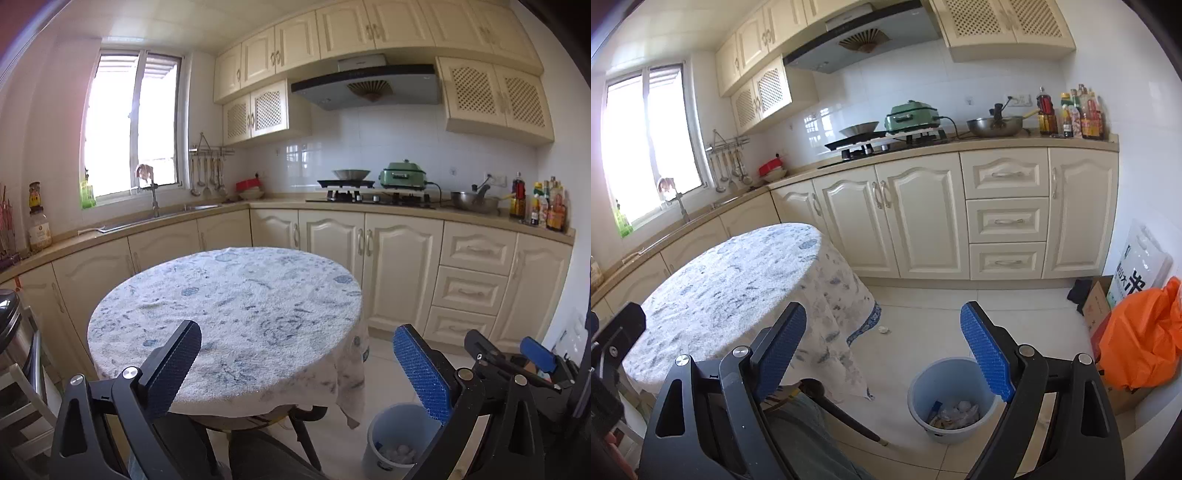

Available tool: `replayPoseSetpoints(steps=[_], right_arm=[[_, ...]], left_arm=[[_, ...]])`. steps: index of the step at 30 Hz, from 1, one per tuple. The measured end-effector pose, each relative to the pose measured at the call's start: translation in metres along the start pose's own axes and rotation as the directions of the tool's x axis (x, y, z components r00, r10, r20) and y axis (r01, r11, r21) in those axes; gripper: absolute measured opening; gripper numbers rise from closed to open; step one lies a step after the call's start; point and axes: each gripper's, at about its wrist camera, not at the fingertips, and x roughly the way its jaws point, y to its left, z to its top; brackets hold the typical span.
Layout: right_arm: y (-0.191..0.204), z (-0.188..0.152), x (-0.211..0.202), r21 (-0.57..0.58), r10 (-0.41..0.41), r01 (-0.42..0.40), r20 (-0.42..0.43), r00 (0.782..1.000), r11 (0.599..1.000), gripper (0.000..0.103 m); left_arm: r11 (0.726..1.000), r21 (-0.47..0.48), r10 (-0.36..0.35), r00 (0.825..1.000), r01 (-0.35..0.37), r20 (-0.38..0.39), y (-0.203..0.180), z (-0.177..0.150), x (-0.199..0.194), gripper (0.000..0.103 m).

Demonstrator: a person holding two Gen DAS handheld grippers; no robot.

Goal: Collect trash

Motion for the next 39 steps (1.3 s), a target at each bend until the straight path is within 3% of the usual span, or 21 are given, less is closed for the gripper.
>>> replayPoseSetpoints(steps=[10, 15, 22, 31, 39], right_arm=[[-0.019, -0.005, -0.028, -0.006, -0.008, 0.009, 0.074, 0.997, 1.000, 0.089], [-0.027, -0.006, -0.044, -0.006, 0.007, -0.006, 0.119, 0.993, 1.000, 0.090], [-0.033, -0.008, -0.063, -0.016, 0.025, -0.023, 0.166, 0.986, 1.000, 0.090], [-0.033, -0.008, -0.075, -0.047, 0.033, -0.024, 0.199, 0.979, 0.999, 0.092], [-0.032, -0.009, -0.083, -0.069, 0.036, -0.022, 0.217, 0.976, 0.997, 0.092]], left_arm=[[0.997, -0.028, 0.071, 0.997, -0.070, 0.036, -0.030, -0.031, -0.027, 0.102], [0.998, -0.050, 0.048, 0.999, -0.047, 0.024, -0.037, -0.047, -0.037, 0.102], [0.995, -0.062, 0.083, 0.996, -0.081, 0.018, -0.048, -0.058, -0.050, 0.102], [0.991, -0.087, 0.108, 0.990, -0.100, 0.093, -0.037, -0.073, -0.086, 0.102], [0.989, -0.114, 0.105, 0.989, -0.094, 0.101, -0.029, -0.088, -0.087, 0.102]])
